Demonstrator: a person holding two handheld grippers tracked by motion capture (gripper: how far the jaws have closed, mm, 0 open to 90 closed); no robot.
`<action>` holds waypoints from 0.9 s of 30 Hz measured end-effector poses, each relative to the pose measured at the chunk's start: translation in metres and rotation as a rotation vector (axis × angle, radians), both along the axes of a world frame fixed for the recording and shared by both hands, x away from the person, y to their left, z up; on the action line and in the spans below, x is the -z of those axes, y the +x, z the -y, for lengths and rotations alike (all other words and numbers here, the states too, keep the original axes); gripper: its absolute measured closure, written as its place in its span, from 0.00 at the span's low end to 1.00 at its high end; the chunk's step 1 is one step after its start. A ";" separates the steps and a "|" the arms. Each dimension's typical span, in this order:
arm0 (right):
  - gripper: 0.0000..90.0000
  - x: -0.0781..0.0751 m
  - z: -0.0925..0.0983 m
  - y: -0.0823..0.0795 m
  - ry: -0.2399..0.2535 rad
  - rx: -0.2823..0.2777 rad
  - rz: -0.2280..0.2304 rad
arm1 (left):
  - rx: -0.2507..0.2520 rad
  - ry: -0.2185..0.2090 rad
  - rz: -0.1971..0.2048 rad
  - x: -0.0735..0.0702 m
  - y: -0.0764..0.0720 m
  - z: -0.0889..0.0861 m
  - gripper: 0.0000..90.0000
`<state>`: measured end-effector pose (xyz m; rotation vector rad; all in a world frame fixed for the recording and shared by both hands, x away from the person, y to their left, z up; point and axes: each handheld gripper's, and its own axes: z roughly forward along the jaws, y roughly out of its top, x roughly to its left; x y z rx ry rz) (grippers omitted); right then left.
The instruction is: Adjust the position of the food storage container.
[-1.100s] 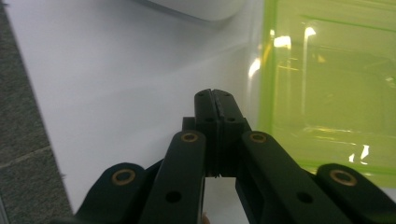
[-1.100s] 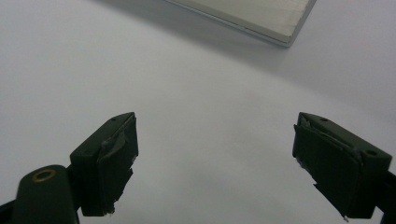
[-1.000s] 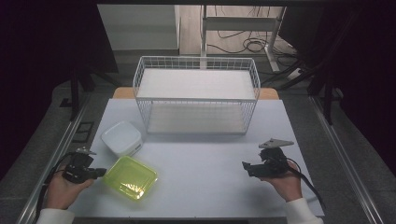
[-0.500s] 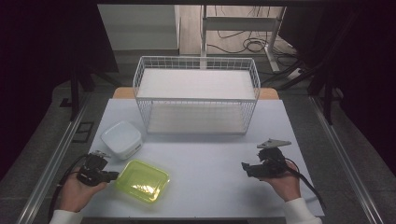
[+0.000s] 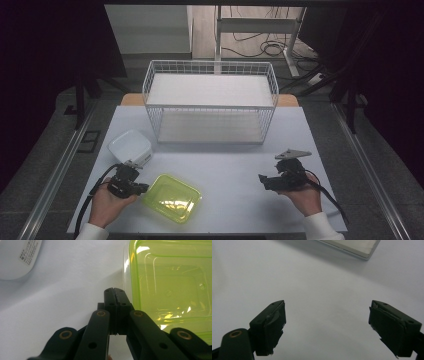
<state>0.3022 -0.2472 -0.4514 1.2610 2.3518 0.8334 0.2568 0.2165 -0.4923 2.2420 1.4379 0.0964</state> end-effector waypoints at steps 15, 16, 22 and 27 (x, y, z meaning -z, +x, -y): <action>0.16 0.001 0.000 0.001 -0.010 0.003 -0.003 | 0.127 -0.061 0.077 -0.034 -0.034 0.001 1.00; 0.16 0.001 0.000 0.001 -0.009 0.002 -0.004 | 0.141 -0.067 0.073 -0.035 -0.037 0.005 1.00; 0.16 0.000 0.000 0.001 -0.011 0.003 -0.005 | 0.215 -0.073 0.055 -0.039 -0.048 0.018 1.00; 0.16 0.001 0.000 0.001 -0.017 0.000 -0.005 | 0.288 -0.040 0.003 -0.033 -0.061 0.032 1.00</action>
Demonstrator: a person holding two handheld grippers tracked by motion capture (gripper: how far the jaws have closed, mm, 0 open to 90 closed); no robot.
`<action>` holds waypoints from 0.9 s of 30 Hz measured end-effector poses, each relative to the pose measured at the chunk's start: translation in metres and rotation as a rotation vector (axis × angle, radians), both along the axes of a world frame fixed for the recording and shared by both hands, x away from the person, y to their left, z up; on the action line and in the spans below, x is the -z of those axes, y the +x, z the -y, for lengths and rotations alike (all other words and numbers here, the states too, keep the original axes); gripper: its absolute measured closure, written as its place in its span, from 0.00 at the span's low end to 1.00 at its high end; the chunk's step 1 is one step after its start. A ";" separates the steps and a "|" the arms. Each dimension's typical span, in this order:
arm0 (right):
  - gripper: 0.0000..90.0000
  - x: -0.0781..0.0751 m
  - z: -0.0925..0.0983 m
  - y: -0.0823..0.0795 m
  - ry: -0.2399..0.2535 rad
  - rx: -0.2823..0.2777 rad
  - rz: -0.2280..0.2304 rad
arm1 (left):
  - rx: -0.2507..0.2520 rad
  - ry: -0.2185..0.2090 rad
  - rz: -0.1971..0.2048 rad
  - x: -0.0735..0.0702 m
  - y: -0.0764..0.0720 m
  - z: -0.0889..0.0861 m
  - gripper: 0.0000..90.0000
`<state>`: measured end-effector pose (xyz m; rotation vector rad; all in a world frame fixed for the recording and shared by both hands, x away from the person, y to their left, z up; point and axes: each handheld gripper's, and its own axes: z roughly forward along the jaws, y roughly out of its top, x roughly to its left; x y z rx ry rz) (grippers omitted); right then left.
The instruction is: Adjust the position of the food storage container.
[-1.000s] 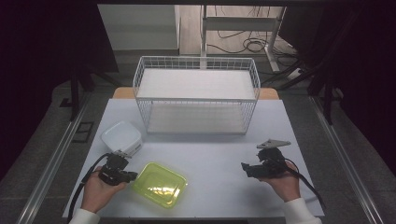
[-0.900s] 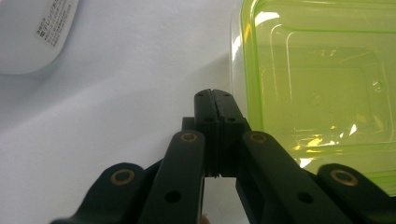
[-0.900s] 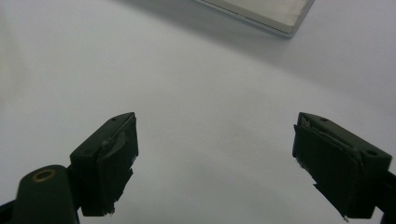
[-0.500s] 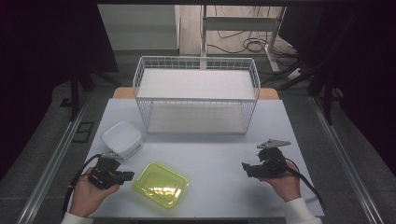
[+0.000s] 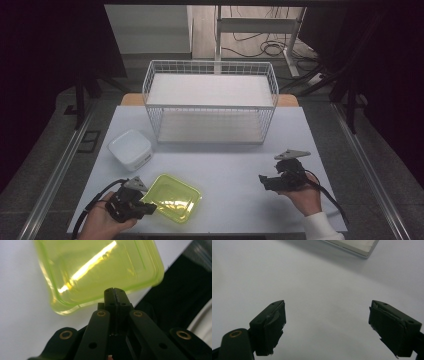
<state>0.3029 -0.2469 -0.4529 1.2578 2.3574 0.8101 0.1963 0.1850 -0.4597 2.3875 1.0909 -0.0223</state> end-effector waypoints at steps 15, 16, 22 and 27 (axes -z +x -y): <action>0.16 0.002 -0.002 0.001 -0.012 0.007 -0.008 | 0.045 0.069 -0.068 0.034 -0.004 0.024 1.00; 0.16 0.002 -0.001 0.001 -0.012 0.008 -0.009 | 0.040 0.068 -0.067 0.035 -0.003 0.024 1.00; 0.16 0.002 -0.001 0.001 -0.011 0.009 -0.009 | 0.015 0.059 -0.052 0.038 0.007 0.031 1.00; 0.16 0.002 -0.001 0.002 -0.010 0.009 -0.008 | 0.018 0.062 -0.049 0.040 0.016 0.037 1.00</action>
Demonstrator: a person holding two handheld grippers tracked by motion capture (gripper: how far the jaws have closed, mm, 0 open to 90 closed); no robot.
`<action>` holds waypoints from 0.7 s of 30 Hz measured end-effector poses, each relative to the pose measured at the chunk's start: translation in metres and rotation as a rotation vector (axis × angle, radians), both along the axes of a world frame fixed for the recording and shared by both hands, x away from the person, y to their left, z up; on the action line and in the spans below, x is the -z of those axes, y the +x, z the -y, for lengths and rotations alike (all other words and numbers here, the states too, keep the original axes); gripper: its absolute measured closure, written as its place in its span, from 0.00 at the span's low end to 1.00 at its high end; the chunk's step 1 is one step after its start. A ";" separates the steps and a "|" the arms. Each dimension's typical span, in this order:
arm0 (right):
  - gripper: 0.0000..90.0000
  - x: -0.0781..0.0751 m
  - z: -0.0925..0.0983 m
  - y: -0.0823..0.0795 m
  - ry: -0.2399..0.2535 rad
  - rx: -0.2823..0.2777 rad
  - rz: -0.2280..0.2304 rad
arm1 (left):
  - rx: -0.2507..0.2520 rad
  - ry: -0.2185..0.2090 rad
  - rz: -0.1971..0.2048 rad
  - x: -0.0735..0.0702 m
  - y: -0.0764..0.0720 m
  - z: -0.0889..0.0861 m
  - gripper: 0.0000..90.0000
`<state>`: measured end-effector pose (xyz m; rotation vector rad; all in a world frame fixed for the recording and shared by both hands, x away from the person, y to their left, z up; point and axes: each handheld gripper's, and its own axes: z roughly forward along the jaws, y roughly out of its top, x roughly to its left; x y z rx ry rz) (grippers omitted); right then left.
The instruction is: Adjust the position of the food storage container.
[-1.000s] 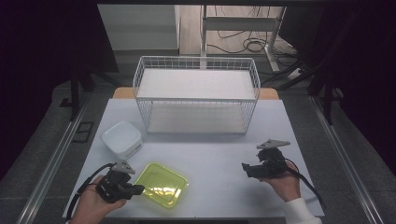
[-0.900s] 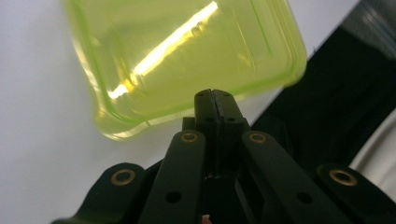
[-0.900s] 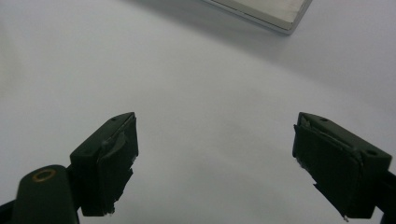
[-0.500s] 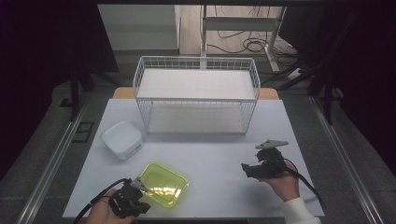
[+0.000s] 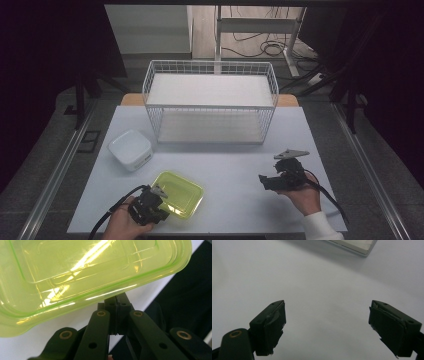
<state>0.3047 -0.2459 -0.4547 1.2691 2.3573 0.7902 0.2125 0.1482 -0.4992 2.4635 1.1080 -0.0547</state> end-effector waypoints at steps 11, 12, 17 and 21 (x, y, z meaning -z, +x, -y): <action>0.16 -0.001 0.001 0.000 0.002 -0.003 -0.001 | 0.034 -0.014 0.007 0.001 0.027 0.027 1.00; 0.16 -0.001 0.001 0.000 0.002 -0.003 -0.001 | 0.032 -0.013 0.008 0.001 0.030 0.029 1.00; 0.16 -0.001 0.001 0.000 0.000 -0.003 -0.001 | 0.018 -0.021 0.010 -0.001 0.042 0.036 1.00; 0.16 0.000 0.001 0.000 0.002 -0.003 -0.003 | 0.001 -0.040 0.013 -0.001 0.052 0.041 1.00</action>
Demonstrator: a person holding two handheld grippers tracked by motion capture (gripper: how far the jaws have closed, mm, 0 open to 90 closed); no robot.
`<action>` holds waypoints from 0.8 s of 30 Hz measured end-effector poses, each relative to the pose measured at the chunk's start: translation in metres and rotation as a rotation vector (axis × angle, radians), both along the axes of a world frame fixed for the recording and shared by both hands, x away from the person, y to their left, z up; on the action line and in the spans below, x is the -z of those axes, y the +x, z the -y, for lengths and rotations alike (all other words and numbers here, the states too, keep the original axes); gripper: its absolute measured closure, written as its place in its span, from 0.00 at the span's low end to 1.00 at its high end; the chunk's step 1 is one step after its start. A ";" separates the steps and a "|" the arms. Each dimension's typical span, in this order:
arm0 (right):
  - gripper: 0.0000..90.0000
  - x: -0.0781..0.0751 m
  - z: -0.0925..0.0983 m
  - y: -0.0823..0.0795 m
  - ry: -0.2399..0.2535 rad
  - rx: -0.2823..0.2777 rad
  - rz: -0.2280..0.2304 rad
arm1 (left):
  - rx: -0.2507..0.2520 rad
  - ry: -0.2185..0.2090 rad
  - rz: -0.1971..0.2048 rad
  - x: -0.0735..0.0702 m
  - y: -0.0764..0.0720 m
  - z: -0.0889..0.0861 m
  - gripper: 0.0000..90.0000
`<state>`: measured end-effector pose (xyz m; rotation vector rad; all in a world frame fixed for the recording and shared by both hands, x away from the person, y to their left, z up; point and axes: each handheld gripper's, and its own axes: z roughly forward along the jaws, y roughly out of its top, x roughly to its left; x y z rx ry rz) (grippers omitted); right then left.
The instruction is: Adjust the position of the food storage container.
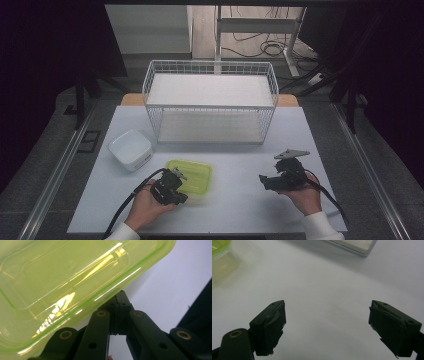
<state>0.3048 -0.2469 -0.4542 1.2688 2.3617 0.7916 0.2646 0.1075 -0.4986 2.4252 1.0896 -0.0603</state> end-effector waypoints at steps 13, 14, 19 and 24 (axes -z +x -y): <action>0.16 0.001 -0.001 0.001 -0.011 -0.009 -0.001 | -0.010 -0.027 0.002 0.000 0.009 0.004 1.00; 0.16 0.002 -0.001 0.001 -0.012 -0.009 -0.001 | -0.008 -0.028 0.006 -0.001 0.006 0.004 1.00; 0.16 0.002 0.000 0.001 -0.013 -0.014 0.000 | -0.006 -0.063 0.025 -0.013 -0.008 -0.007 0.98; 0.15 0.000 -0.001 -0.001 0.009 -0.025 0.004 | -0.076 -0.136 0.069 -0.032 -0.016 -0.030 0.89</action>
